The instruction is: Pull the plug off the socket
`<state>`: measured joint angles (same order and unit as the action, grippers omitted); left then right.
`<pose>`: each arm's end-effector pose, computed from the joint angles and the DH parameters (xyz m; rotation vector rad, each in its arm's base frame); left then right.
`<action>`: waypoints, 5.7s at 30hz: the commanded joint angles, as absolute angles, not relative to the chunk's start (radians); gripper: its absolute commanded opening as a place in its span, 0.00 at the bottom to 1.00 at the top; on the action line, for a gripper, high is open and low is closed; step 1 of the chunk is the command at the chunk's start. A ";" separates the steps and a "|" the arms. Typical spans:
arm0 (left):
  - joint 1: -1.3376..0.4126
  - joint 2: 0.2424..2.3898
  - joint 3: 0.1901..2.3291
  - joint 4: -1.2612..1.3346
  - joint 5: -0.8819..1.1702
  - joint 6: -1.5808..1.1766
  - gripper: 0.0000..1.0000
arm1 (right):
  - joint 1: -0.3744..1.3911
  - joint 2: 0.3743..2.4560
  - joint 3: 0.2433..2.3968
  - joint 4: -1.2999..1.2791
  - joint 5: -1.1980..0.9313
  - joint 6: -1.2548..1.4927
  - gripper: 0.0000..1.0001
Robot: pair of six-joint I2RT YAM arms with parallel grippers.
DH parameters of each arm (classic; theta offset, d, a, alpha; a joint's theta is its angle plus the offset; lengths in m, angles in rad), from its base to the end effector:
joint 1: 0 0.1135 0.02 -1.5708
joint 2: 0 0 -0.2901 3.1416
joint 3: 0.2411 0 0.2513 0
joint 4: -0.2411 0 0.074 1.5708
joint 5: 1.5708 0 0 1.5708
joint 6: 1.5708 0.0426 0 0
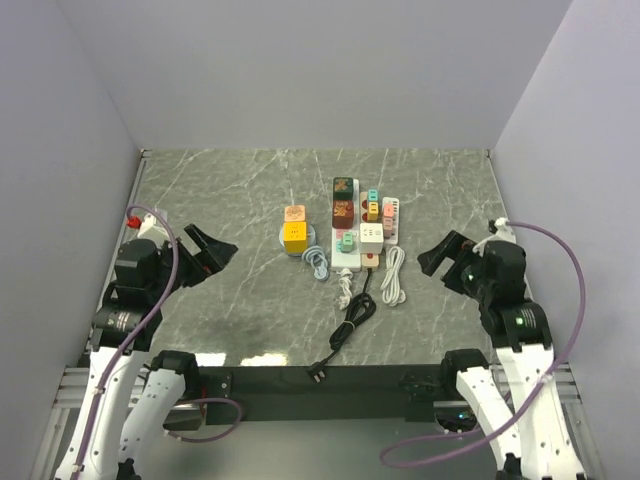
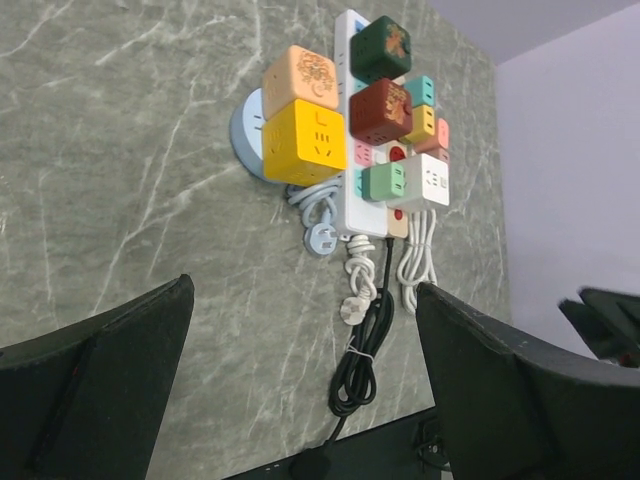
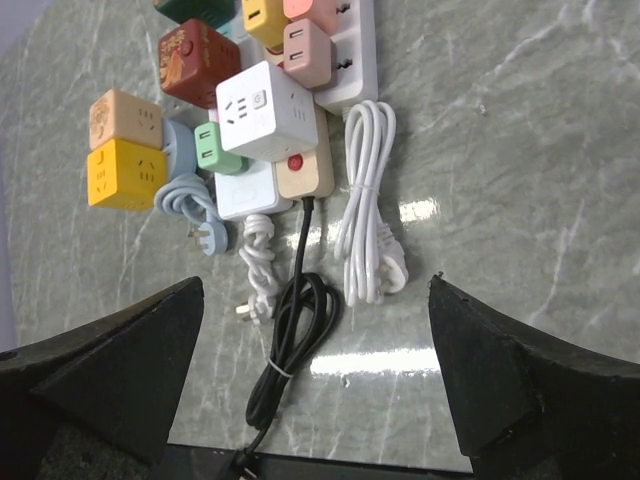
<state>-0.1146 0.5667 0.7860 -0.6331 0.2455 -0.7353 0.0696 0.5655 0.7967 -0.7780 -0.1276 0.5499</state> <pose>0.1041 -0.0224 0.3345 -0.4694 2.0051 -0.7834 0.0975 0.0122 0.3228 0.4369 2.1090 0.4997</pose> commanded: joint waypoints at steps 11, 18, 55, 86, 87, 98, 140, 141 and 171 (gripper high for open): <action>-0.117 0.673 0.795 -0.525 0.288 -0.707 0.99 | 0.285 1.192 1.080 -0.580 0.026 0.505 0.96; -0.120 0.729 0.805 -0.483 0.288 -0.707 0.99 | 0.373 1.474 1.267 -0.627 0.121 0.472 0.95; -0.121 0.784 0.799 -0.500 0.218 -0.658 0.99 | 0.546 1.977 1.566 -0.472 -0.273 0.486 0.74; -0.380 0.972 0.910 -0.388 0.192 -0.695 0.99 | 0.353 1.689 1.537 -0.747 0.253 0.514 0.98; -0.435 0.991 0.916 -0.385 0.169 -0.709 0.99 | 0.339 1.686 1.526 -0.735 0.215 0.508 0.98; -0.718 1.232 1.023 -0.350 -0.087 -0.798 0.99 | 0.295 1.809 1.526 -0.707 0.094 0.391 0.91; -0.804 1.440 1.044 -0.181 -0.107 -0.894 0.99 | 0.293 1.392 0.890 -0.422 -0.334 0.506 0.00; -0.805 1.465 1.057 -0.175 -0.106 -0.900 0.99 | 0.293 1.359 0.858 -0.416 -0.353 0.509 0.00; -0.842 2.181 1.643 -0.290 0.003 -0.940 0.75 | 0.293 1.284 0.724 -0.359 -0.396 0.512 0.00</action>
<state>-0.8547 2.1323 1.6077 -0.2588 0.0090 -0.9836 0.2901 1.2984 0.7113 -0.3969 -0.3714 0.5045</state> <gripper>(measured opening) 0.786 0.382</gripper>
